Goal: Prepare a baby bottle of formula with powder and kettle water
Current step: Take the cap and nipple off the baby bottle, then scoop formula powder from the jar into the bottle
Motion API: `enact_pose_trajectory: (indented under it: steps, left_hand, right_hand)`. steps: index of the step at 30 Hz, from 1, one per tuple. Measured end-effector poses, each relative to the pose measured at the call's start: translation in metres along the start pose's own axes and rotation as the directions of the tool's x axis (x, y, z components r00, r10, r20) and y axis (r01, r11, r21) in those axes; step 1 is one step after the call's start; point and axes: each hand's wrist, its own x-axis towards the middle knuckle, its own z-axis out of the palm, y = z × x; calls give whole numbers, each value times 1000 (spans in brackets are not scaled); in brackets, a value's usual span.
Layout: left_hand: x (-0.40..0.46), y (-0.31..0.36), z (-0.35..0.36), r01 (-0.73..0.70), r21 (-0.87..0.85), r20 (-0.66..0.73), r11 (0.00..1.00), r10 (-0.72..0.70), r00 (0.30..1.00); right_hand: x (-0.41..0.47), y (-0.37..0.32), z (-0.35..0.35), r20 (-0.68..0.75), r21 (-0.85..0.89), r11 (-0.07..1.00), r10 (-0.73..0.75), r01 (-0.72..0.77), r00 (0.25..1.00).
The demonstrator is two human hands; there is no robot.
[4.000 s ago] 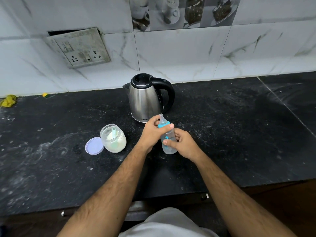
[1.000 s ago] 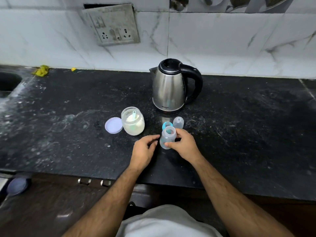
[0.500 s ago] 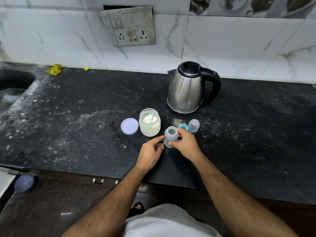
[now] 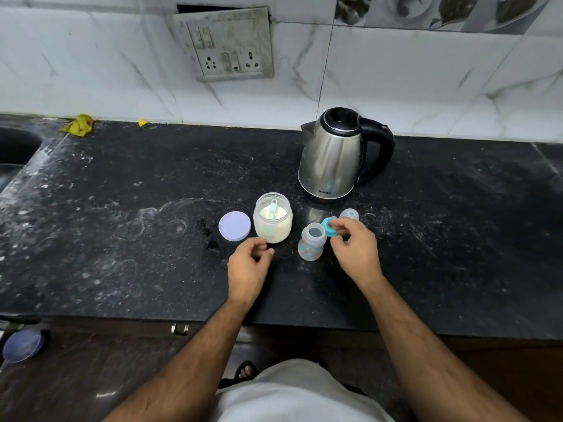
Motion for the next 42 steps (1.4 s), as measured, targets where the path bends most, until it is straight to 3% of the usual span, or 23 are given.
enact_pose_trajectory:
  steps: [3,7,15,21,27,32,37,42]
  left_hand:
    - [10,7,-9,20,12,-66,1000,-19,998]
    - [33,14,-13,-2,67,76,998,-3,997]
    - [71,26,-6,-46,174,182,984,14,983]
    - [78,28,-7,-94,42,255,995,80,964]
    - [83,41,-14,-210,104,307,972,169,937]
    - [86,43,-9,-278,323,337,905,164,927]
    - [87,46,-8,-290,360,343,887,163,925]
    - [85,49,-6,-314,378,356,871,176,918]
  right_hand:
    - [8,-23,-4,-71,5,999,-54,54,996]
    - [23,-54,-2,-83,-1,989,-148,148,986]
    - [55,-94,19,184,-202,931,-268,304,946]
    - [71,-105,30,399,-380,832,-248,405,883]
    - [80,-108,41,588,-560,637,-146,530,796]
    - [81,-117,51,660,-630,521,-32,576,750]
    - [85,-119,57,681,-686,409,69,601,729]
    - [87,-119,63,657,-709,364,29,604,754]
